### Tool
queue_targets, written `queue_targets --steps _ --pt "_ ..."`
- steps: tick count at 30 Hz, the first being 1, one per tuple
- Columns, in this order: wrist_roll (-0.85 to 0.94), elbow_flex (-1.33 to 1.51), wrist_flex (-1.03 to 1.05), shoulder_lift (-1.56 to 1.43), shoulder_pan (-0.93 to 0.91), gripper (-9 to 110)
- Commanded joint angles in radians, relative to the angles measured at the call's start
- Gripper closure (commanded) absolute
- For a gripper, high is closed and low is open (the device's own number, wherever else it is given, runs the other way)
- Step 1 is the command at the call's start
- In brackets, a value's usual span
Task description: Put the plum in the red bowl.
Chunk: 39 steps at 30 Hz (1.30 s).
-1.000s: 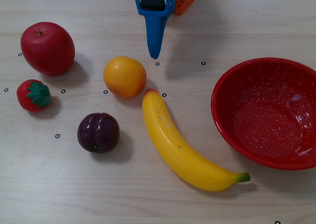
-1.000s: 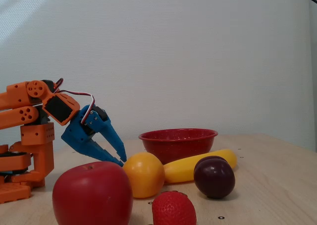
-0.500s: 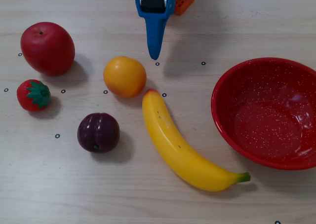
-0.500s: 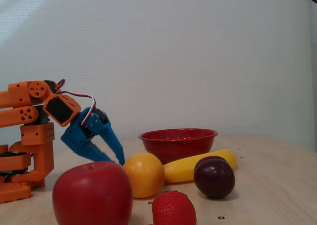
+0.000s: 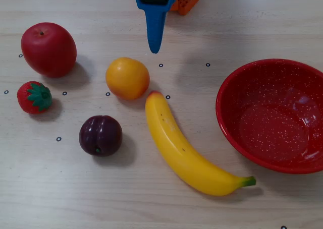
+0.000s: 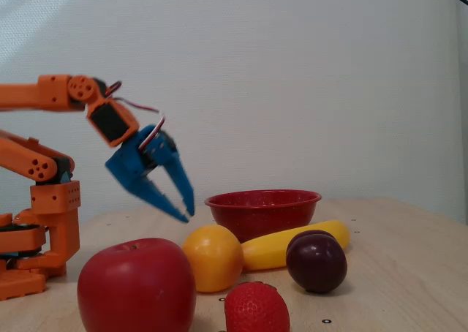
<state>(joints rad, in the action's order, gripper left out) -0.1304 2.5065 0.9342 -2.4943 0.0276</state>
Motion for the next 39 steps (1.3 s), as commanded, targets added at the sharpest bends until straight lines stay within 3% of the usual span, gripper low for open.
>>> queue_targets --steps 1,7,15,20,26,39 --pt "-0.091 -0.209 0.086 0.098 0.035 101" --pt "-0.133 -0.548 0.21 0.38 0.091 100" --pt "-0.135 -0.945 0.474 0.704 0.155 76" --pt "-0.127 -1.227 0.634 0.922 0.176 67" --pt "-0.143 -1.448 0.68 1.126 0.215 58" --pt "-0.207 -1.758 0.724 1.48 0.25 48"
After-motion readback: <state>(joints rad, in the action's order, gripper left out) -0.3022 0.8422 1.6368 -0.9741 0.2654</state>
